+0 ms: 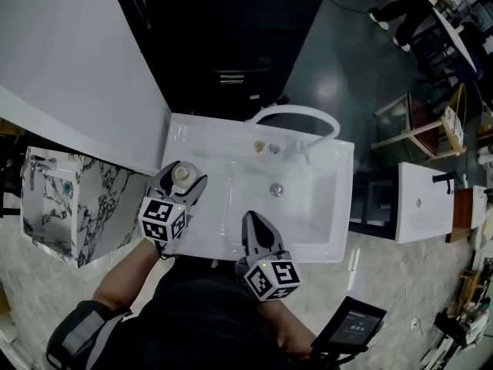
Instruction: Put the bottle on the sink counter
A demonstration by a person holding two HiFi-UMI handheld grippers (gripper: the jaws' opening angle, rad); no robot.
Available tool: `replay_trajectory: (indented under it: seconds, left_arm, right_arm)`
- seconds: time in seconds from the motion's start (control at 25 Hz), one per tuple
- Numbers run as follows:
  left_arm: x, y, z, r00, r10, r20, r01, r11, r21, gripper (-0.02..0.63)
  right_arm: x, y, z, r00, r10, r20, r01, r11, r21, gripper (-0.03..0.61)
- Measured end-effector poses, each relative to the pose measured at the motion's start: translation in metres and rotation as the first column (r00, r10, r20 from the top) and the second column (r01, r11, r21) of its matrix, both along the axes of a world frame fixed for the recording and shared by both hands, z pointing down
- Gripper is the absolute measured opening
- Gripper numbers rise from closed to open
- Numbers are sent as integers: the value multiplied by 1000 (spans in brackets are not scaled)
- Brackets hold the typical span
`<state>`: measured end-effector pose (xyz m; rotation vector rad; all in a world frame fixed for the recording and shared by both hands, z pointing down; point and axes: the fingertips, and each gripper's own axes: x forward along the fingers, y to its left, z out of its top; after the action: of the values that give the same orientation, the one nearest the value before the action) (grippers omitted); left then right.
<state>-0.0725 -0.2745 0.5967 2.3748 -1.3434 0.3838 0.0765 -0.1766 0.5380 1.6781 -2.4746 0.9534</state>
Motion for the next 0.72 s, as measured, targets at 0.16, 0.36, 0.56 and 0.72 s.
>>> replay_trajectory:
  seconds: [0.16, 0.36, 0.56, 0.72]
  left_arm:
    - [-3, -27, 12, 998, -3, 55, 1, 1000, 30, 339]
    - [-12, -56, 31, 994, -6, 111, 1, 999, 53, 339]
    - [-14, -81, 43, 990, -17, 138, 9, 998, 61, 339]
    - [-14, -100, 51, 989, -19, 147, 8, 997, 74, 339]
  right_arm:
    - [3, -3, 7, 1000, 11, -10, -12, 1000, -26, -5]
    - [-1, -5, 17, 1000, 23, -20, -24, 998, -51, -5]
    - [1, -7, 22, 999, 27, -34, -30, 996, -78, -5]
    - [7, -9, 26, 998, 47, -47, -51, 994, -95, -5]
